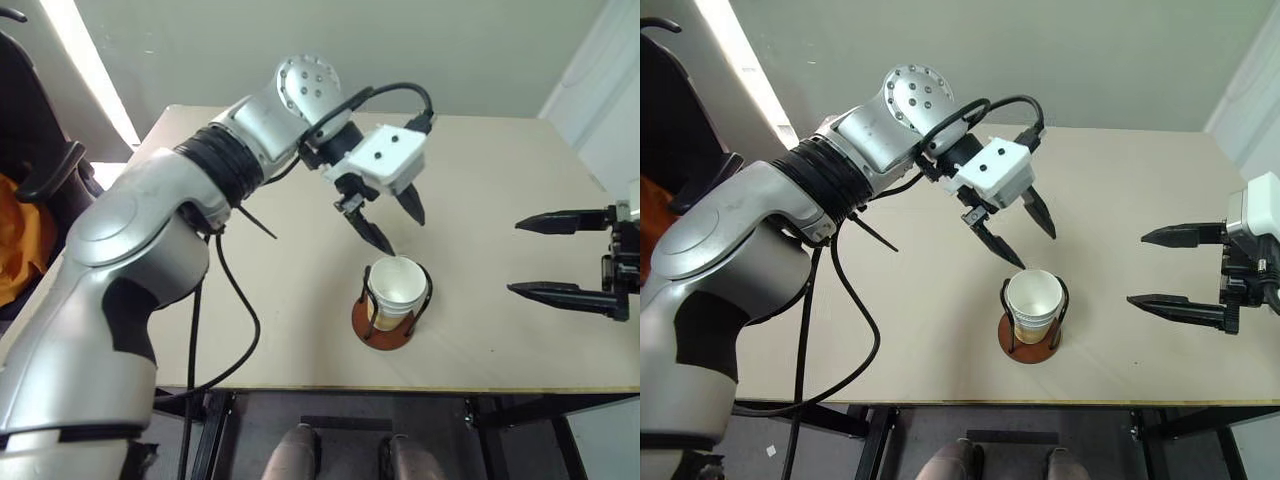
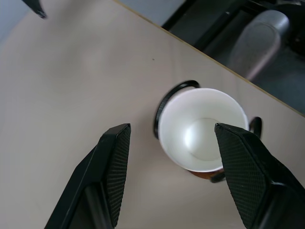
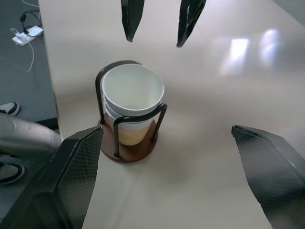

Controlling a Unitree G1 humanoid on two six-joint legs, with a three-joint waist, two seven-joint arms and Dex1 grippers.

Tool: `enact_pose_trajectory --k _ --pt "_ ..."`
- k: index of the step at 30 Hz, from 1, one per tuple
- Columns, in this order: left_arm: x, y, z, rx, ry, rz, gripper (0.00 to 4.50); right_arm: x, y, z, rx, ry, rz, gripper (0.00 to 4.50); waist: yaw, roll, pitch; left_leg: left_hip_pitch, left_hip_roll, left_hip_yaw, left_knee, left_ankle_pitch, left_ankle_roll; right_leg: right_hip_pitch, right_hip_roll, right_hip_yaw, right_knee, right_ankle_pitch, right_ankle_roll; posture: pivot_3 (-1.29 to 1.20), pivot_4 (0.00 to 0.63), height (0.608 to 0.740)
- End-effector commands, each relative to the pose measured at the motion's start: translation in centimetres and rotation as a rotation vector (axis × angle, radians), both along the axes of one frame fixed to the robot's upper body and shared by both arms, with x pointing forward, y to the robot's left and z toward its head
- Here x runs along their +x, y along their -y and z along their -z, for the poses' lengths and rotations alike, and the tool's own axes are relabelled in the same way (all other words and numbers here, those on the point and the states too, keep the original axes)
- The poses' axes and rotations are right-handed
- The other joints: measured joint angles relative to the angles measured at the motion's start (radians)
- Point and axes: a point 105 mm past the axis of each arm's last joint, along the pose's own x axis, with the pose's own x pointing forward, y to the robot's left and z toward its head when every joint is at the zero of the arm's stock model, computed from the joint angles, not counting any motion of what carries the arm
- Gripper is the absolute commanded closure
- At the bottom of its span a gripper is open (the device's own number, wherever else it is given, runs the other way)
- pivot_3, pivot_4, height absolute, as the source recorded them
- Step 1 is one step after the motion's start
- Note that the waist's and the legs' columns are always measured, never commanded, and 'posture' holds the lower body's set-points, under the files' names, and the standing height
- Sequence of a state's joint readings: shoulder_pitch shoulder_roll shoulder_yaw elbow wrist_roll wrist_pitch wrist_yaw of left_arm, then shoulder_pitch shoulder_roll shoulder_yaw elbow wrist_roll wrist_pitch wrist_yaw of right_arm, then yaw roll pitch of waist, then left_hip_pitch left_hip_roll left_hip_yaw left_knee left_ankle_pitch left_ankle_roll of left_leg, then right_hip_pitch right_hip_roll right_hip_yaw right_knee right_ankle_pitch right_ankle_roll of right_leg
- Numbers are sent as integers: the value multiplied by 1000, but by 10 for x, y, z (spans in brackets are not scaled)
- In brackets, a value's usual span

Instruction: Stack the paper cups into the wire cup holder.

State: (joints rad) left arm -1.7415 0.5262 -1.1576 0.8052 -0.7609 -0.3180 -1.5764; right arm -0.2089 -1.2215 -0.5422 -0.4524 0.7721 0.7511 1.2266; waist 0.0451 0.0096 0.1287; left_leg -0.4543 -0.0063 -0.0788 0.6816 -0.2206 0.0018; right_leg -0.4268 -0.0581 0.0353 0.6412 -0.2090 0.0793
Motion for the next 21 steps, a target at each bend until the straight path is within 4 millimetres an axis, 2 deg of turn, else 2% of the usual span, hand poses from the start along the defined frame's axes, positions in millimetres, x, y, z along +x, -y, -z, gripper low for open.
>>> enact_pose_trajectory --k 1,3,7,9,12,13,16,18,19,21 --pt "1 -6 -20 -95 -30 -18 1503 6 3 -9 -24 55 22 0 0 0 0 0 0 0 0 0 0 0 0 0 0 0 0 0 150 740" --pt "7 -10 -36 -230 -70 -56 1503 16 8 -16 2 99 74 0 -1 1 0 0 0 0 0 0 0 0 0 0 0 0 0 0 150 740" --pt "35 -18 -81 -694 -84 -247 1503 52 28 -44 150 310 310 0 -2 1 0 1 0 0 1 0 0 0 0 0 1 0 1 0 150 740" --pt "50 -22 -113 -966 -43 -372 1503 69 38 -57 215 410 419 0 -5 1 0 2 0 1 2 1 1 1 0 1 1 1 2 0 150 740" --pt "64 -32 -159 -1290 -75 -553 1503 92 43 -78 305 522 531 0 -7 1 0 2 0 1 2 1 2 0 0 1 1 1 3 0 150 740" --pt "67 -34 -168 -1355 -64 -604 1503 98 43 -84 324 551 554 0 -8 2 0 2 0 2 2 1 2 0 0 2 1 2 3 0 150 740" --pt "89 -39 -185 -1432 -45 -912 1503 117 37 -100 361 608 572 0 -10 2 1 0 -1 4 1 1 3 -3 0 3 0 2 4 0 150 740" --pt "81 -41 -215 -1558 -103 -966 1503 128 36 -109 393 633 583 0 -12 1 1 -1 -1 4 -1 0 4 -3 0 4 -3 2 4 0 150 740" --pt "71 -39 -231 -1614 -156 -939 1503 132 36 -113 398 643 587 0 -12 1 1 -1 -1 4 -2 0 4 -4 0 4 -6 2 4 0 150 740" --pt "52 -30 -252 -1652 -248 -848 1503 136 36 -116 399 653 587 0 -10 1 1 -4 -1 5 -4 -1 4 -6 0 5 -10 2 4 0 150 740"
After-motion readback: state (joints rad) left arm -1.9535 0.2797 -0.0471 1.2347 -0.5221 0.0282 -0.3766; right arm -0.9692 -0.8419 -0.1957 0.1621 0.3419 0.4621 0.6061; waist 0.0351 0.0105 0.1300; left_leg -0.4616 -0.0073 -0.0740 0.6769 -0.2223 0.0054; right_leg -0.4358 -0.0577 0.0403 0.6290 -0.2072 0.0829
